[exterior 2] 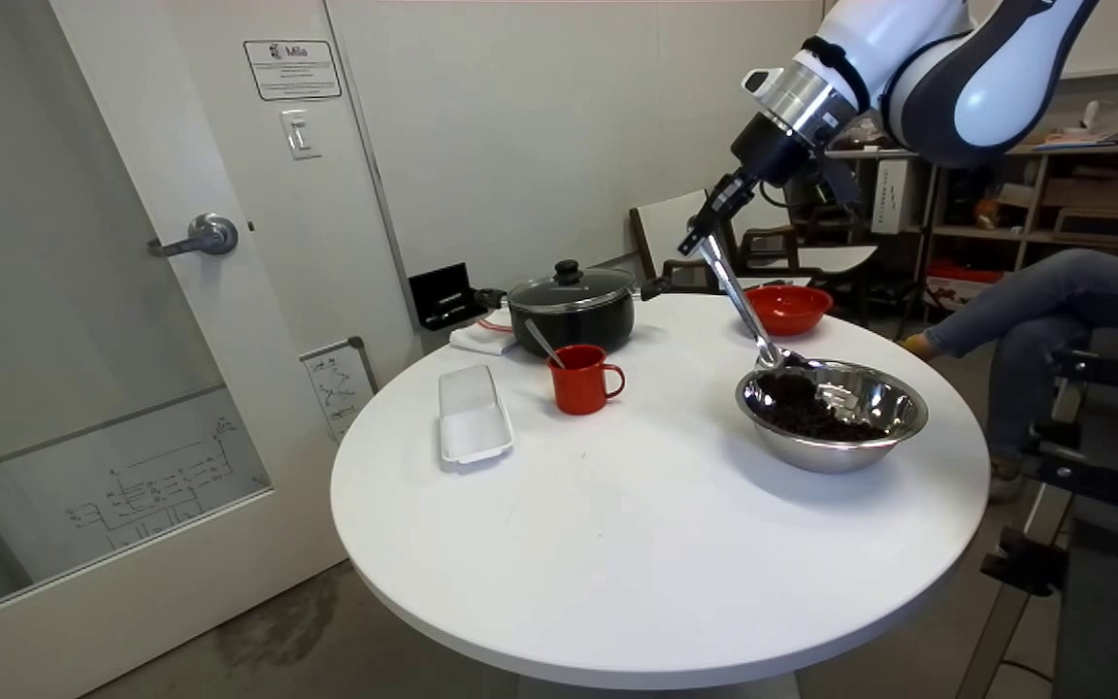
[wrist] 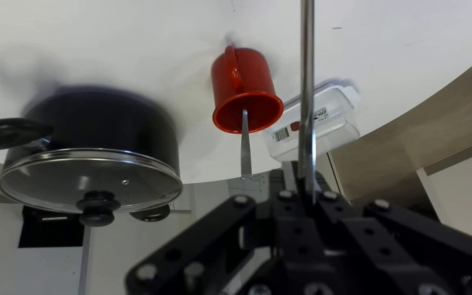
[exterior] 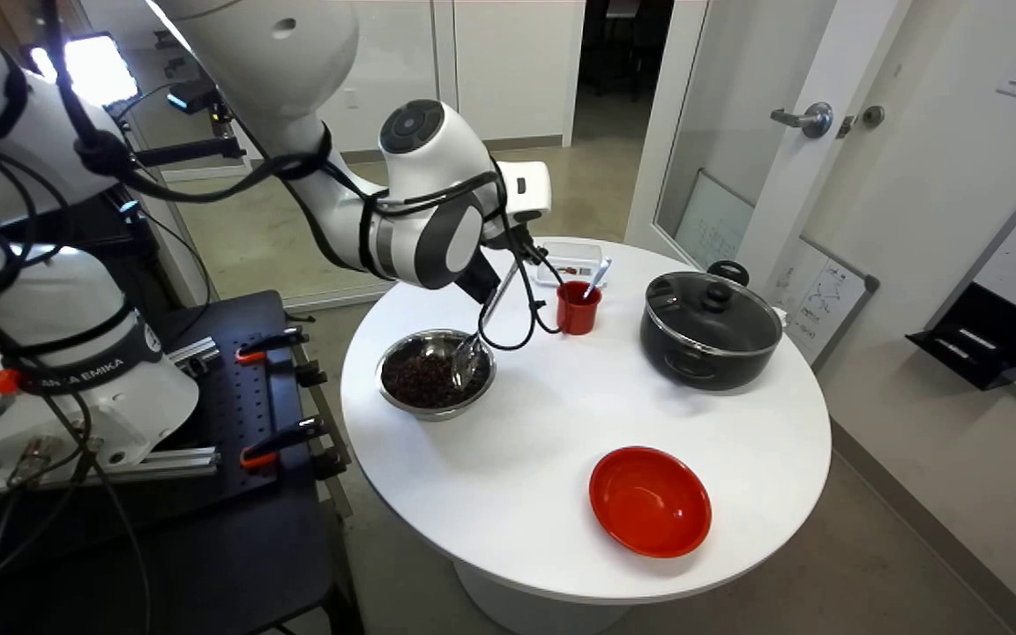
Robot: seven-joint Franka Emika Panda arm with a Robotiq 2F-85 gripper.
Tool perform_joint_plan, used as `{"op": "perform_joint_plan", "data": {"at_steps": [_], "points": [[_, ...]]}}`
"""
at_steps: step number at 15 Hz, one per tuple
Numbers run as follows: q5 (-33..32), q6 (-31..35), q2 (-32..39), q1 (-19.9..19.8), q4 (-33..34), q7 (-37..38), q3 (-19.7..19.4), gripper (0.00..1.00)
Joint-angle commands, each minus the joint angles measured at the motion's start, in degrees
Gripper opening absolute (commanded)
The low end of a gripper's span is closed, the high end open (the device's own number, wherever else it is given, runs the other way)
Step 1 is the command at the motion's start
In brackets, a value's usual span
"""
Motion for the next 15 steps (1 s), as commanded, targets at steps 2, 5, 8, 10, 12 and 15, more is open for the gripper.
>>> {"op": "perform_joint_plan", "data": {"at_steps": [2,5,8,10,12,15], "points": [[2.96,-0.55,-1.87,5.15,-2.22,0.07,-2.61,0.01],[3.51,-0.08,-2.33,6.63,-3.27,0.51,-3.10,0.01],[3.82,0.63,-0.77,6.37,-3.61,1.62,-2.46,0.01],[4.72,0.35,-1.21,7.10,-3.83,1.87,-3.11,0.01],[5.61,0.56,-1.23,7.31,-3.93,1.86,-3.38,0.01],[7.81,3.10,-2.04,8.74,-4.24,0.89,-5.22,0.01]]}}
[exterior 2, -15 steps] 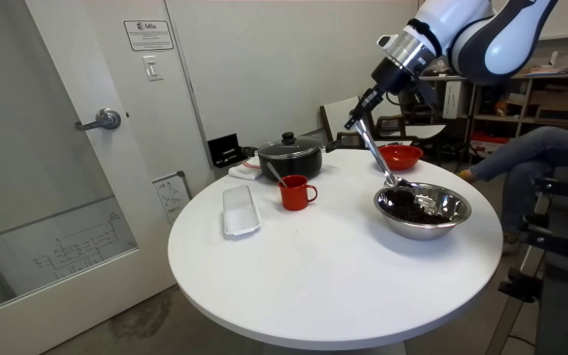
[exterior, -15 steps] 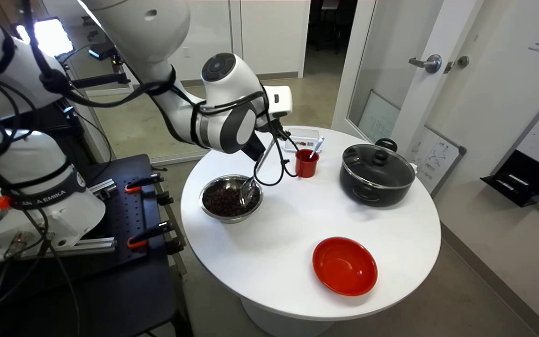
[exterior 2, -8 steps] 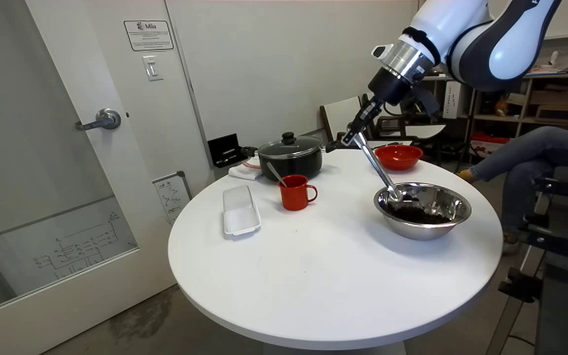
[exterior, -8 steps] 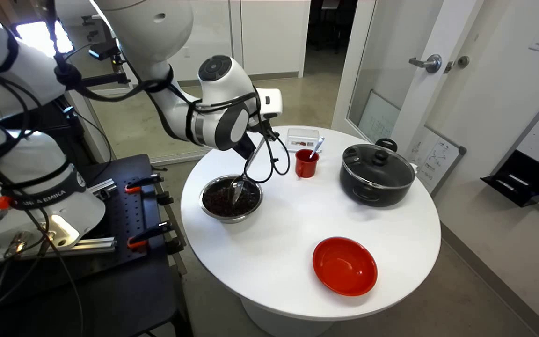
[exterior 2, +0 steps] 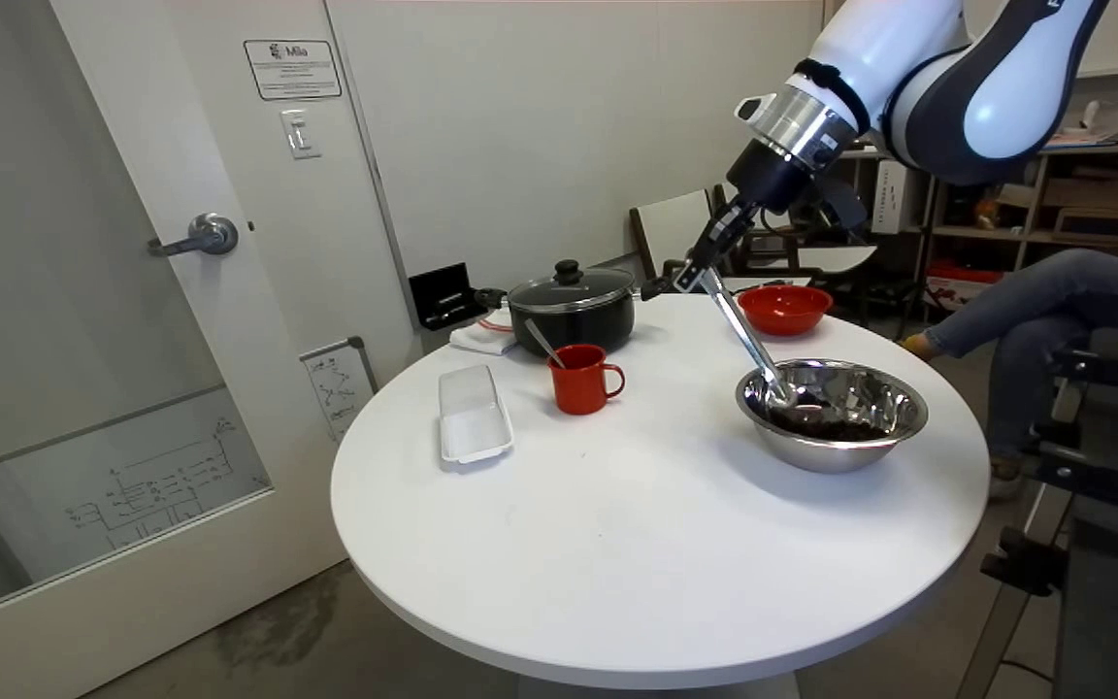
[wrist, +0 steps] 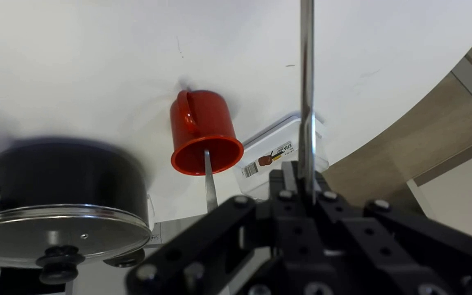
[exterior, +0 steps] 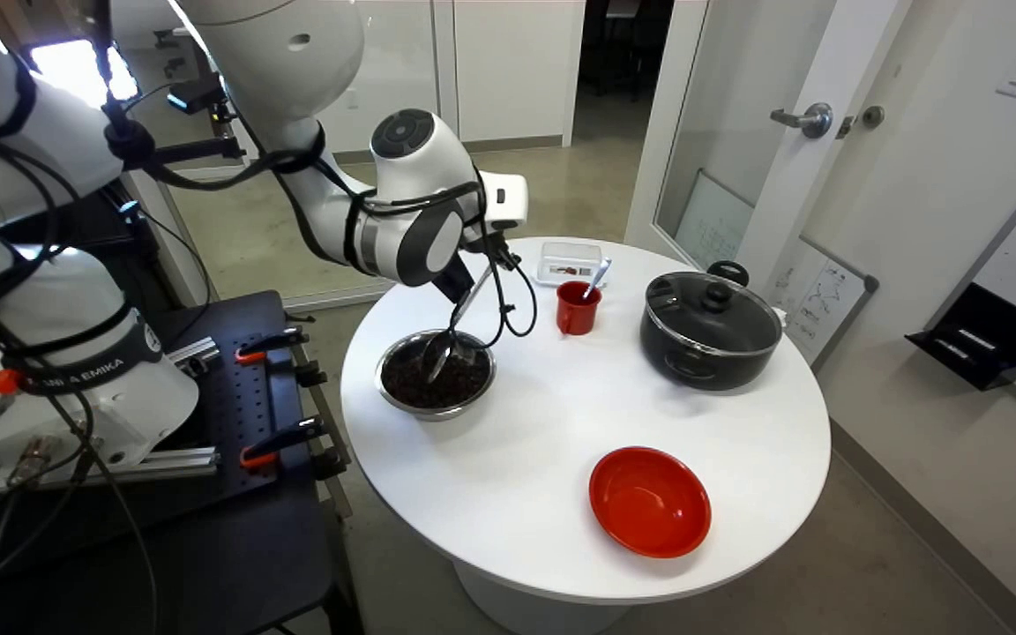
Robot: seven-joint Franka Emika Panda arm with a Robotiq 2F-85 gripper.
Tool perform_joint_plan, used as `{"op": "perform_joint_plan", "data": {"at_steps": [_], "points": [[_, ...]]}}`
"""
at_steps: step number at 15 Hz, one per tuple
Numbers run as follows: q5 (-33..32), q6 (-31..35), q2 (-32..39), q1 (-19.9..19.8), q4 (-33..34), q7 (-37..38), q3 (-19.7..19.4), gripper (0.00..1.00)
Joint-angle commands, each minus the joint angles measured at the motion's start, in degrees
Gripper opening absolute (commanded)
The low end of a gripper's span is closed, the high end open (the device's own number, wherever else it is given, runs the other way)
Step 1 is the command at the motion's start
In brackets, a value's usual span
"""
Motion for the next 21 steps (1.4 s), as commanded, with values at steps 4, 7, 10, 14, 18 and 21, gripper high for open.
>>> {"op": "perform_joint_plan", "data": {"at_steps": [4,7,10,14,18,21], "points": [[7.21,1.07,-3.68,4.37,-0.43,-1.64,-3.73,0.01],[10.87,-0.71,-6.46,9.89,-1.50,-3.04,-8.52,0.01],[12.28,-1.48,-9.09,13.74,-2.80,-2.39,-10.55,0.01],[11.22,-0.96,-11.53,14.54,-4.21,-1.39,-9.33,0.01],[11.16,-0.68,-15.48,14.54,-5.73,-0.49,-8.36,0.01],[10.98,-0.34,-19.39,14.17,-6.93,0.31,-7.35,0.01]]}}
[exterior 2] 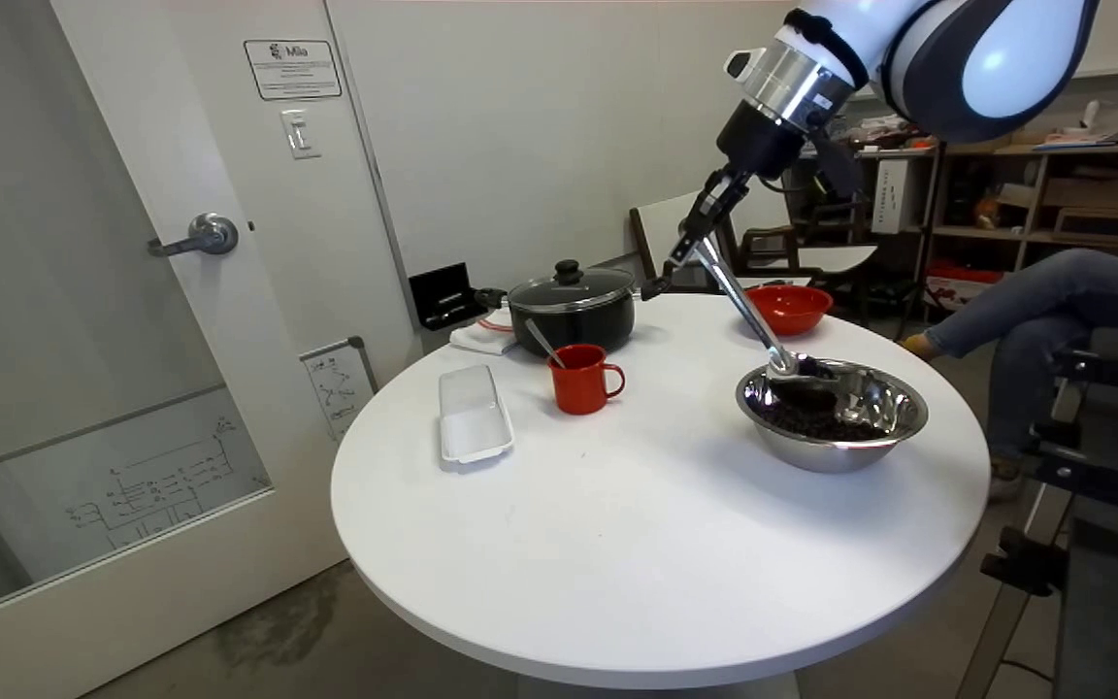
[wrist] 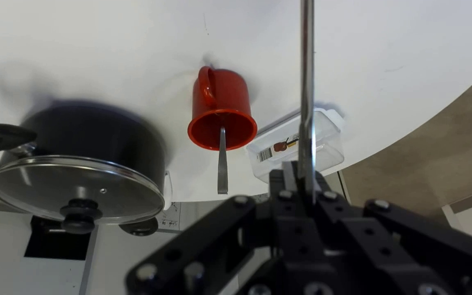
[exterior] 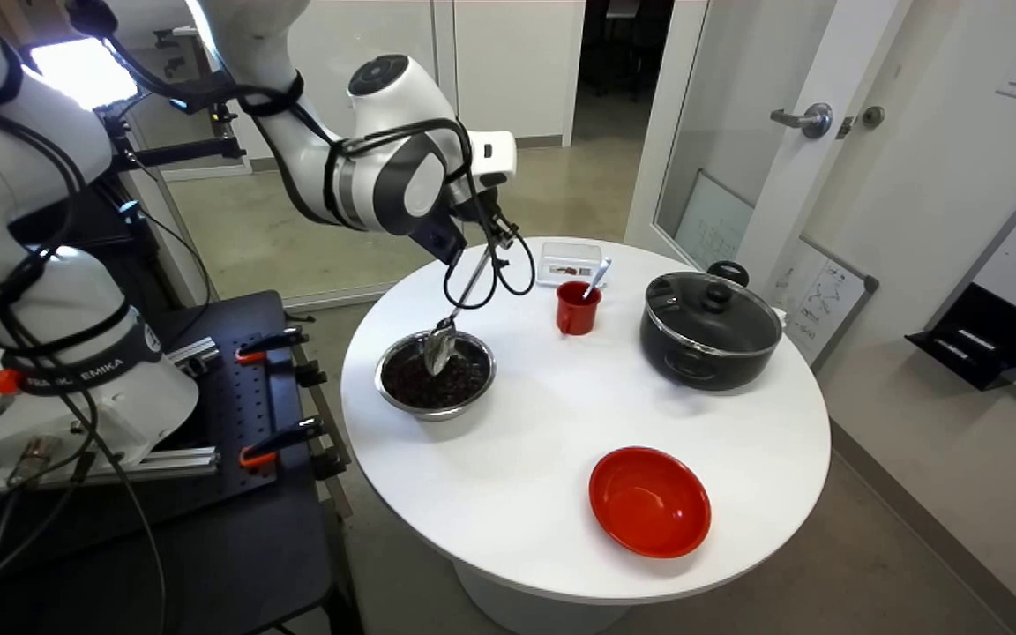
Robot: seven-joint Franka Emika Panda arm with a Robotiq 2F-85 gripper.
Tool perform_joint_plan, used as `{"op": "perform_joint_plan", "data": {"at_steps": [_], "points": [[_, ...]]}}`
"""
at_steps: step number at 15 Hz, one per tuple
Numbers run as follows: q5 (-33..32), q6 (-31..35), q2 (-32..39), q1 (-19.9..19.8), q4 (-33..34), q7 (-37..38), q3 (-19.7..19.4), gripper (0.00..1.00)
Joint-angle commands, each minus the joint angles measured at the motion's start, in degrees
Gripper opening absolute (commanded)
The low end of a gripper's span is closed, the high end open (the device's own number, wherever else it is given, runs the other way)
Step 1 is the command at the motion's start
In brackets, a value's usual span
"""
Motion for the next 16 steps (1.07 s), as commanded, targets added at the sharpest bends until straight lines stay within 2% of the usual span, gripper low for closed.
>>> {"op": "perform_joint_plan", "data": {"at_steps": [1,7,15,16], "points": [[0.47,0.22,-7.39,-0.21,-3.13,2.10,1.44,0.01],[-0.77,-0.93,-14.78,-1.03,-5.27,7.31,4.67,0.01],[0.92,-3.43,-30.07,1.01,-8.68,10.56,4.97,0.01],[10.61,-5.48,-31.64,11.81,-10.39,1.28,-3.90,0.01]]}}
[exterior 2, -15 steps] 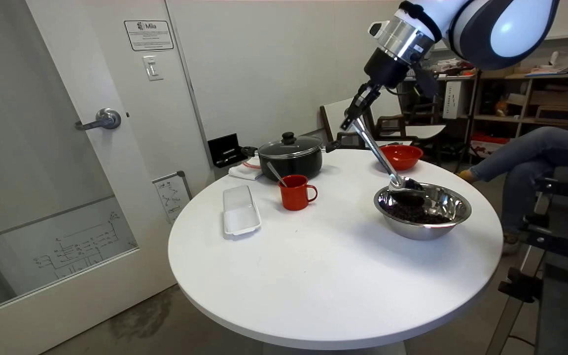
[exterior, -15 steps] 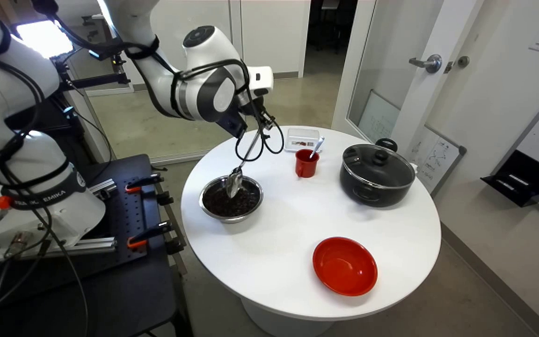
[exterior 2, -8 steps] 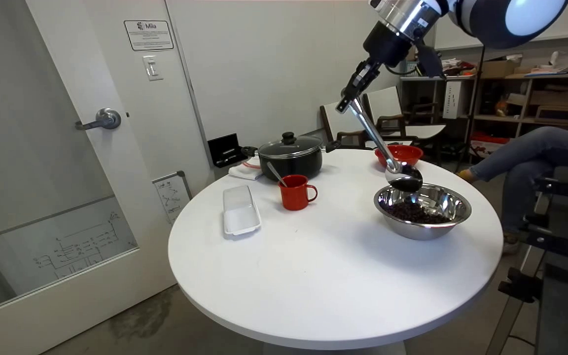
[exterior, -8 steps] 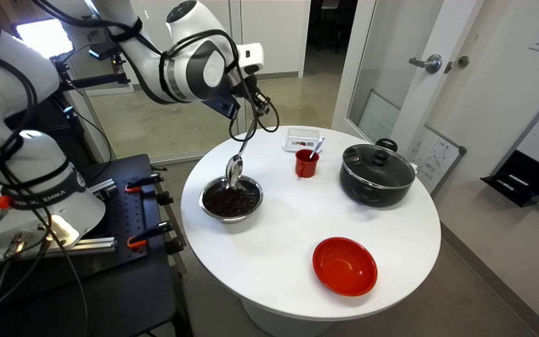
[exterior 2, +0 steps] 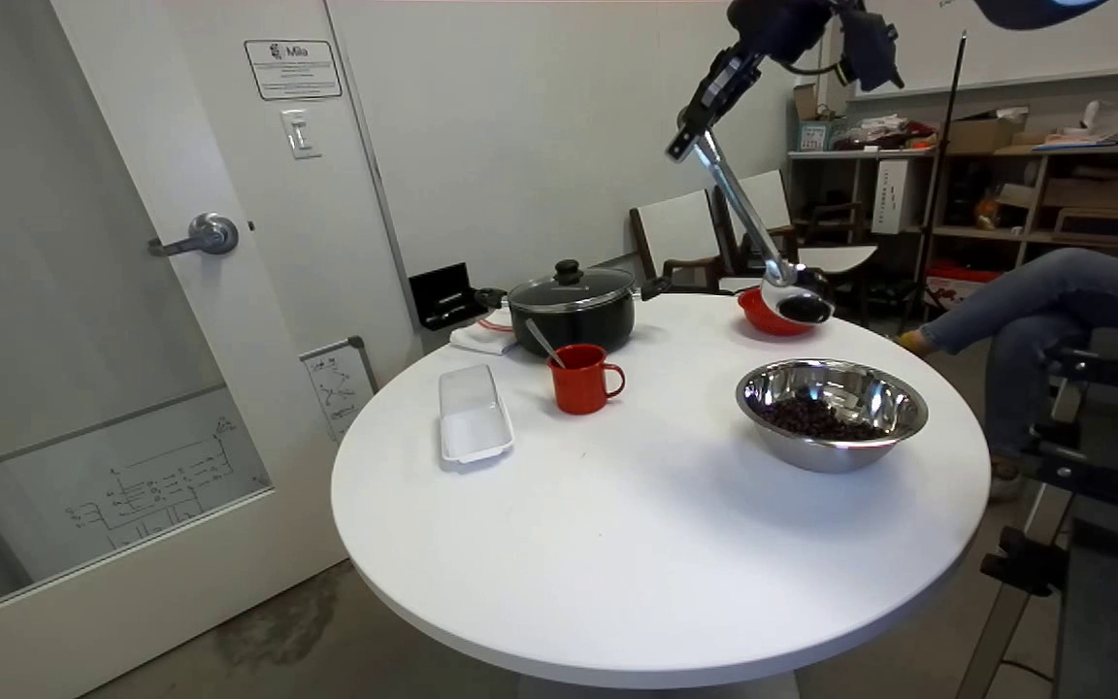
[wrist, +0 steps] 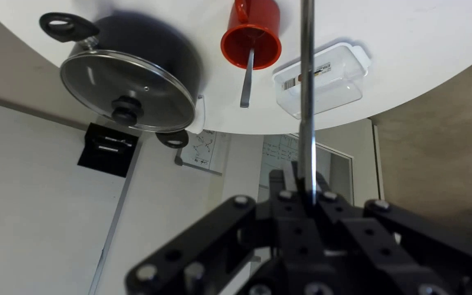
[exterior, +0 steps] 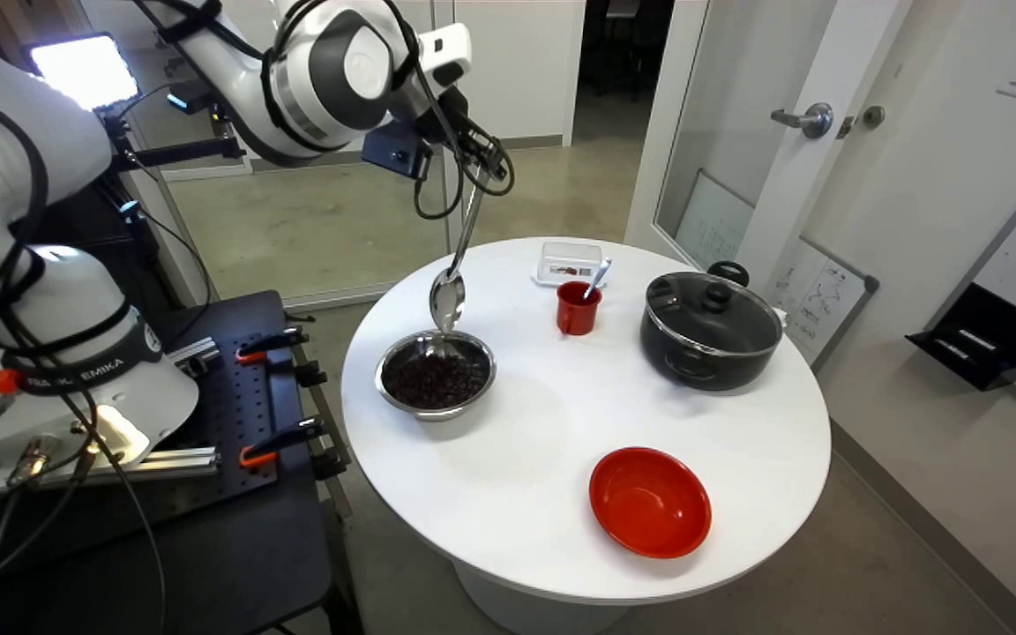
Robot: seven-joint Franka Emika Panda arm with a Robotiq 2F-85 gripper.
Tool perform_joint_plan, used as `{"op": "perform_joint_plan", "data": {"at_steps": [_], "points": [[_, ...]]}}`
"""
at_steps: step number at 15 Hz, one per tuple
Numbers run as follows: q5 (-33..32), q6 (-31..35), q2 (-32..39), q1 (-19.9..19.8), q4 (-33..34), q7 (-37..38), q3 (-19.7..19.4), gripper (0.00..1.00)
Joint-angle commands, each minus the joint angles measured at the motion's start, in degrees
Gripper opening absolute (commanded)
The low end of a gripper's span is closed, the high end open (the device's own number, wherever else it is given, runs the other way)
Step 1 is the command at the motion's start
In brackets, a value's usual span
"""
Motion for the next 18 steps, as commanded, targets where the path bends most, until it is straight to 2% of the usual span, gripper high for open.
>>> {"op": "perform_joint_plan", "data": {"at_steps": [1,3,6,9,18], "points": [[4.28,-5.15,-9.86,2.12,-2.37,-0.44,-0.06,0.01],[5.23,-8.28,-12.66,2.11,-2.32,-2.11,1.01,0.01],[3.71,-11.00,-15.90,-1.46,-2.09,-1.47,5.49,0.01],[2.35,-10.71,-17.08,-5.85,-2.21,-1.82,10.20,0.01],[-2.32,-6.11,-20.42,-28.12,-1.61,-2.47,30.17,0.01]]}}
